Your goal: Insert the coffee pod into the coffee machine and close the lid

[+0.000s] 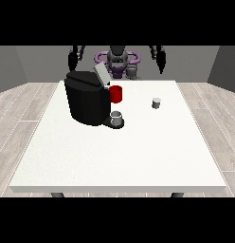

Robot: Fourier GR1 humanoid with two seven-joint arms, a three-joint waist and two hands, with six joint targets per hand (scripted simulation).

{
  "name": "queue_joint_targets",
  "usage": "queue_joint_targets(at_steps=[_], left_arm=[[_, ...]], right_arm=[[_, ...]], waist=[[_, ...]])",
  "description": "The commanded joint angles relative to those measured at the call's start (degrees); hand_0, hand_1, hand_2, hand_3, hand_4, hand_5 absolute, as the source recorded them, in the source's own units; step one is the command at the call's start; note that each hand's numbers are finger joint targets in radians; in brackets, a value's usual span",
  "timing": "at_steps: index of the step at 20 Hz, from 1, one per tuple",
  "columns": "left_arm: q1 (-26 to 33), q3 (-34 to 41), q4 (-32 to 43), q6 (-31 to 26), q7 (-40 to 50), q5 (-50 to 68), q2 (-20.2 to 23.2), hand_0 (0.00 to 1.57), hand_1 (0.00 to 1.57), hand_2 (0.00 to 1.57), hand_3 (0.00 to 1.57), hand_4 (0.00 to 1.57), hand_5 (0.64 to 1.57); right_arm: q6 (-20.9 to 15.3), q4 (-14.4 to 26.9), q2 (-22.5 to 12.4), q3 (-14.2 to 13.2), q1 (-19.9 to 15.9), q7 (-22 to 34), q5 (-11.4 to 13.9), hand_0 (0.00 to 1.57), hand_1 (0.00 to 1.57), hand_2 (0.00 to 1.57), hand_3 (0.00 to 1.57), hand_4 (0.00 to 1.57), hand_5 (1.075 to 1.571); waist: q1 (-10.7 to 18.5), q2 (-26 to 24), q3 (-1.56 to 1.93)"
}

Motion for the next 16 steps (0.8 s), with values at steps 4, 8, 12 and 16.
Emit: queue_joint_targets(at_steps=[4,8,12,16], left_arm=[[1.55,3.86,1.31,-8.67,-7.33,5.24,4.70,0.00,0.00,0.00,0.00,0.24,1.571],[1.47,2.95,2.20,-7.35,-9.26,0.75,6.14,0.00,0.00,0.00,0.00,0.26,1.571],[-0.98,4.73,3.46,-9.15,-9.60,-1.53,10.82,0.00,0.00,0.00,0.00,0.00,1.571],[-6.15,6.02,11.16,-6.84,-10.03,-5.09,11.83,0.00,0.00,0.00,0.00,0.00,1.571]], right_arm=[[1.94,2.27,-0.23,-0.89,-0.59,0.44,-1.40,0.00,0.00,0.00,0.00,0.13,1.571],[-5.38,0.63,4.57,-2.69,0.90,-5.86,-0.03,0.00,0.00,0.00,0.00,0.11,1.571],[-5.15,2.22,4.87,-2.41,2.09,-10.25,0.32,0.00,0.00,0.00,0.00,0.14,1.571],[-6.68,-0.45,5.30,-0.38,-2.50,-7.43,-0.23,0.00,0.00,0.00,0.00,0.17,1.571]], waist=[[0.45,-0.59,-0.46],[-2.55,-1.30,-0.43],[-2.92,0.08,-0.43],[-5.27,3.31,-0.45]])
